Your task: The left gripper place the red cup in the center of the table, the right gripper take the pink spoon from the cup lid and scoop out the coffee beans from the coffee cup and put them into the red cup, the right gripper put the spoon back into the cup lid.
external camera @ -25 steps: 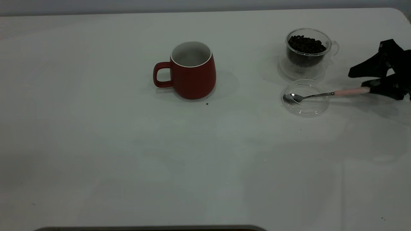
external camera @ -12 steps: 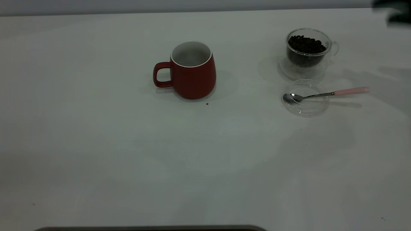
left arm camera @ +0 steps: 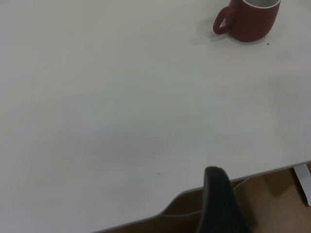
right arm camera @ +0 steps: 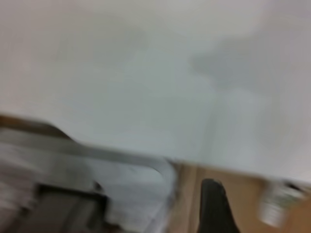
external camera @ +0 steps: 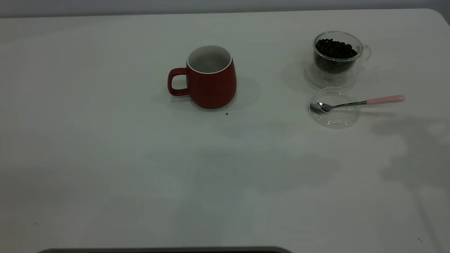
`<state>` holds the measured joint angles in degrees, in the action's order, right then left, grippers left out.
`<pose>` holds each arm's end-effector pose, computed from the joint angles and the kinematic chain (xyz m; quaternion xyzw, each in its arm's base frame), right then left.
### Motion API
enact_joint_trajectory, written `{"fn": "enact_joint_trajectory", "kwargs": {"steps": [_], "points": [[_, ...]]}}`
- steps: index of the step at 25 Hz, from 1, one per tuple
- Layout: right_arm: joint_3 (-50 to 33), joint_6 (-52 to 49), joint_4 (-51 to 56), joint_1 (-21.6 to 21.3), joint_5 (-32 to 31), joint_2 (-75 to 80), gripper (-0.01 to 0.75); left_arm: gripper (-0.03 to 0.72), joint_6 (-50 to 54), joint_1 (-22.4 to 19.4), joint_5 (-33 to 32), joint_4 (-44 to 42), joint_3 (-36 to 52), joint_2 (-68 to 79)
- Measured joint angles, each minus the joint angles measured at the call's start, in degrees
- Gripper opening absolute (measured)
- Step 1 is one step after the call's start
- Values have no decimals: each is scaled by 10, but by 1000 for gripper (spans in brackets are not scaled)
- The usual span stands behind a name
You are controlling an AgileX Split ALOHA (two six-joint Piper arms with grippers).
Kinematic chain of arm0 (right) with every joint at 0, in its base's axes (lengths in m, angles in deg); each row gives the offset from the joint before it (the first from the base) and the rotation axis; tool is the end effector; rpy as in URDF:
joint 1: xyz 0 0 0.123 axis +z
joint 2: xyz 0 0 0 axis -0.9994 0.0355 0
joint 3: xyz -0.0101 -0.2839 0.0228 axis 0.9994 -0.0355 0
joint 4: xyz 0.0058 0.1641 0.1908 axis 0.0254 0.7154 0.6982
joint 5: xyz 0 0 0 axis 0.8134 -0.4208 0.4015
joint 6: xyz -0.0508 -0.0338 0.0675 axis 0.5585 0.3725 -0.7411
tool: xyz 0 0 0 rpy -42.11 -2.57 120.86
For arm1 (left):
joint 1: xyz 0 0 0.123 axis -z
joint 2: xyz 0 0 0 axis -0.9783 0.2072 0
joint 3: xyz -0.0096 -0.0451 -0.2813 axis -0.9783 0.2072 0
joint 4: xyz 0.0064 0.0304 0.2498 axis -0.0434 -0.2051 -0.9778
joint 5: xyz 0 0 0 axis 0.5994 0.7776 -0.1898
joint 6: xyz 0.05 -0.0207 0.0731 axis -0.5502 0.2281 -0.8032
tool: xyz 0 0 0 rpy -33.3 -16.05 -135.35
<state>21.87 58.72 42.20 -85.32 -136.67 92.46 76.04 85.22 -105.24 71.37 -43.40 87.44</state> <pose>0.2742 0.0238 0.2242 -0.0707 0.9951 0.0604 0.0325 -0.0106 -0.0080 0.2679 0.0956 0.8640 -0.0667 0.4899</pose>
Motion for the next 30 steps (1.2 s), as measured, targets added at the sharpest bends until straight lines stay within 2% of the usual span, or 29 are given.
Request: {"fn": "enact_joint_trajectory", "kwargs": {"steps": [2, 6, 12, 16, 19, 30], "points": [[-1, -37, -24, 42, -44, -54, 515, 505, 0, 0, 0, 0, 0, 0], [-45, -52, 11, 50, -64, -147, 515, 505, 0, 0, 0, 0, 0, 0], [-210, -36, 23, -13, -46, -282, 515, 505, 0, 0, 0, 0, 0, 0], [-286, -33, 6, -43, -29, -400, 515, 505, 0, 0, 0, 0, 0, 0], [-308, -34, -12, -44, -29, -491, 515, 505, 0, 0, 0, 0, 0, 0], [-310, -35, -21, -44, -33, -758, 515, 505, 0, 0, 0, 0, 0, 0]]}}
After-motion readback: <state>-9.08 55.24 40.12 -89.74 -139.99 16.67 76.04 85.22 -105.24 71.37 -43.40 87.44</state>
